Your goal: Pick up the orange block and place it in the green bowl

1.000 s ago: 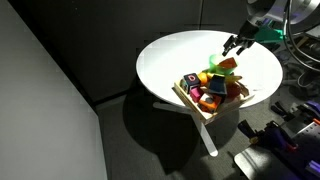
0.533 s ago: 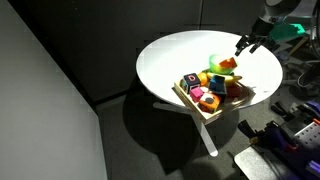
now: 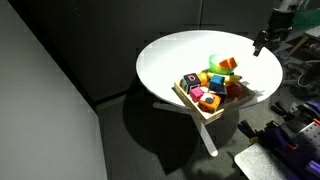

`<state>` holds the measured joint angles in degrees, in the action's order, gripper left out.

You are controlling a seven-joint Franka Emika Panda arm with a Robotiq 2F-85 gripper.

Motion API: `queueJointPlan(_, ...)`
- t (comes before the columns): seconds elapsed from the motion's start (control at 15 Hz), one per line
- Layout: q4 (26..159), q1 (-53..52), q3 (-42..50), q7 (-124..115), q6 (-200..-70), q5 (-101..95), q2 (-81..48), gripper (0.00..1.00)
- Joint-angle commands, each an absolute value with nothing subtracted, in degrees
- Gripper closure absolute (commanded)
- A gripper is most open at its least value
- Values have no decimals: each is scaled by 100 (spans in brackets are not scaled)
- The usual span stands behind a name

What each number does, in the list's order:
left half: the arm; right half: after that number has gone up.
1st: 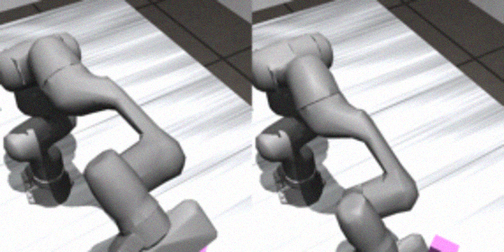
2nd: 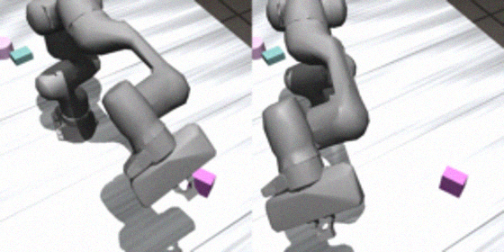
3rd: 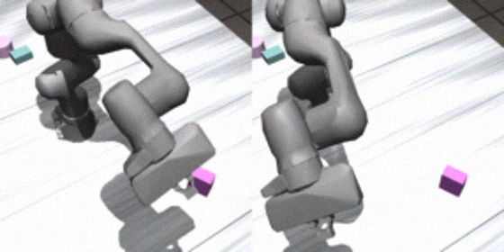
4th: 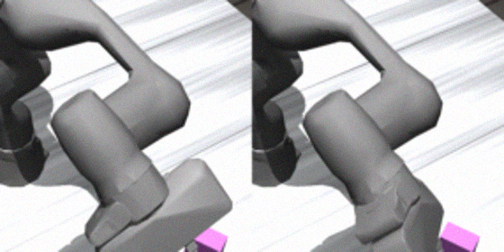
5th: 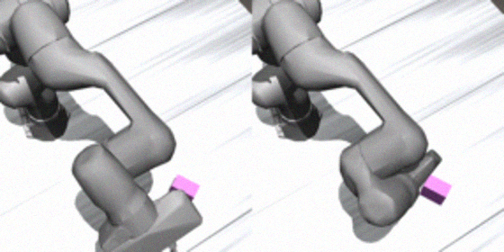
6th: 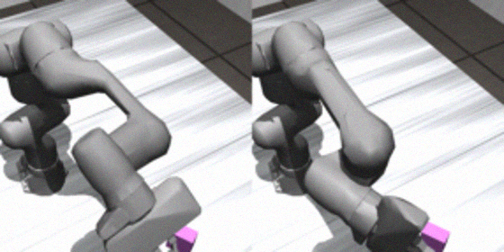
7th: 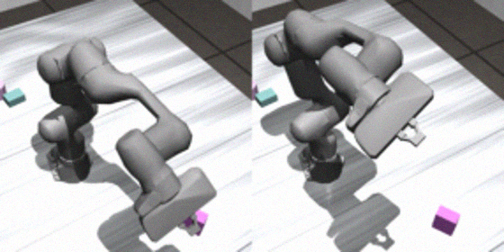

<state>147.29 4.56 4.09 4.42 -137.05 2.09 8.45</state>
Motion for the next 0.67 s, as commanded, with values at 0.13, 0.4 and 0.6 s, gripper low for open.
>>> queueJointPlan(0.13,14640,494,405,176,-12201,-12,1553,0)
queueJointPlan(0.4,14686,493,415,178,-11810,31,1961,0)
queueJointPlan(0.6,14754,488,429,214,-11813,83,2258,0)
